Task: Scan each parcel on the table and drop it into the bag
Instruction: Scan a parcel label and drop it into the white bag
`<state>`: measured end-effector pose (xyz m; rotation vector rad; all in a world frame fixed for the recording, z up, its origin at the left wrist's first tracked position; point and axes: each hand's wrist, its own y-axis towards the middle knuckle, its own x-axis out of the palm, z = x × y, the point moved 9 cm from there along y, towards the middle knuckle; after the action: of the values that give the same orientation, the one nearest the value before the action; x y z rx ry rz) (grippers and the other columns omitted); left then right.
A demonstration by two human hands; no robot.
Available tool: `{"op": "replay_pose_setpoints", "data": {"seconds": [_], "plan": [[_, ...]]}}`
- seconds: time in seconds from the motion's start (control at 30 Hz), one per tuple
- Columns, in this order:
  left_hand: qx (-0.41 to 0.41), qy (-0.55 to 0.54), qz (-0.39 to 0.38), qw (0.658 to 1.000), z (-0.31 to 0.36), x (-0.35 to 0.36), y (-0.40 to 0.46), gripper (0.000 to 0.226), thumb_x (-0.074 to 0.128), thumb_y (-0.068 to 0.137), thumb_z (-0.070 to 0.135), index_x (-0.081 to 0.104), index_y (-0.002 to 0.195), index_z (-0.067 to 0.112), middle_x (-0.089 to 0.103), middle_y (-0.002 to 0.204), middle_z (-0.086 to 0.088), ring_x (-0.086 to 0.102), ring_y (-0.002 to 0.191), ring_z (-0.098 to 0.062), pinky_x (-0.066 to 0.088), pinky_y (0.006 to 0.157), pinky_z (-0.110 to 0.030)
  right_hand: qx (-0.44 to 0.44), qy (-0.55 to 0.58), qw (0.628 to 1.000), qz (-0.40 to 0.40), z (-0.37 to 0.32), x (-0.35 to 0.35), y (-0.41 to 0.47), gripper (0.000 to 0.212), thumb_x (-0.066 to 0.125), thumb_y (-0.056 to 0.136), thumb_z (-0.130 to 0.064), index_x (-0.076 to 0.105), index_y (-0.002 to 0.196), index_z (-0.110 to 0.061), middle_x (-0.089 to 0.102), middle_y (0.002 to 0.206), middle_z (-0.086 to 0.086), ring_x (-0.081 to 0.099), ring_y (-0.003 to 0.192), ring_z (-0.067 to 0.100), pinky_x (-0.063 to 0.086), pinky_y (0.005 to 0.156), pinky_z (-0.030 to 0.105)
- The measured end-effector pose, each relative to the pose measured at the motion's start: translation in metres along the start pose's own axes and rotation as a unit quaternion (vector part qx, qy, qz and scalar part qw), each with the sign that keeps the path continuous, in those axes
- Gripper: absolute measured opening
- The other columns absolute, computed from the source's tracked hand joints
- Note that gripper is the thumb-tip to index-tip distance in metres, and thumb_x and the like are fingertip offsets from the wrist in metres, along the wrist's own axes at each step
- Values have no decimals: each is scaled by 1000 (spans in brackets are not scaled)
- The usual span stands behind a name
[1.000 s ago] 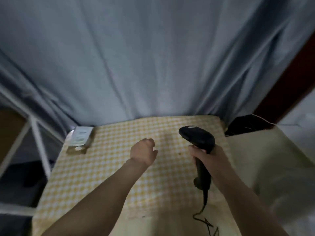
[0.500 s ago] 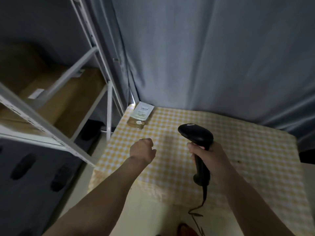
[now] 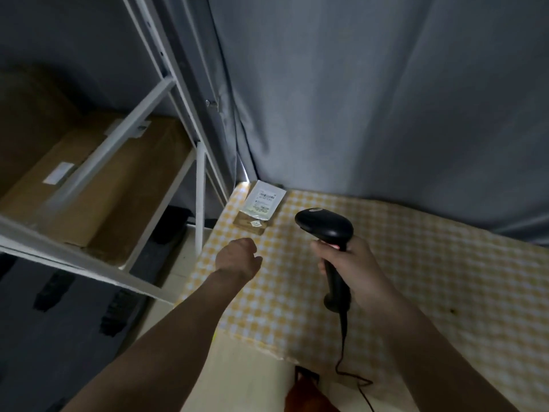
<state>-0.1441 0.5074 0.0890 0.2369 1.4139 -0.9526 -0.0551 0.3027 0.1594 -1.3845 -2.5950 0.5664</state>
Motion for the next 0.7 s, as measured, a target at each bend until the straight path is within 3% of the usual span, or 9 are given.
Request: {"op": "replay_pose_setpoints", "data": {"seconds": [0.17,0.33,0.5,0.7], "plan": [[-23,-17,-26,999,-5,7,48,32,63,90,41,62,119,26,62,126,2,58,116,-18,46,93,-28,17,-12,1000,5,-7,0,53,8,69,86,-18,66,88,-11,60,64,5,59,59,15,50,62,26],[-49,-33,-57,997,-24,19,93,42,68,86,39,59,124,23,54,133,-3,54,120,-21,46,97,-32,62,-8,998,-3,4,17,96,7,69,85,-13,64,82,-9,56,59,5,55,55,18,48,57,26],[-49,-51,-62,996,-33,27,166,63,72,83,35,47,136,15,44,135,-15,45,126,-31,39,103,-37,98,9,995,23,17,34,147,12,70,83,-7,64,93,-3,58,61,5,54,50,17,47,50,23],[-30,-48,-70,996,-37,46,254,65,66,87,42,43,133,2,48,129,-17,48,122,-32,40,100,-35,133,18,989,69,39,62,207,11,69,85,-10,63,89,-2,57,62,7,52,53,21,44,52,26]]}}
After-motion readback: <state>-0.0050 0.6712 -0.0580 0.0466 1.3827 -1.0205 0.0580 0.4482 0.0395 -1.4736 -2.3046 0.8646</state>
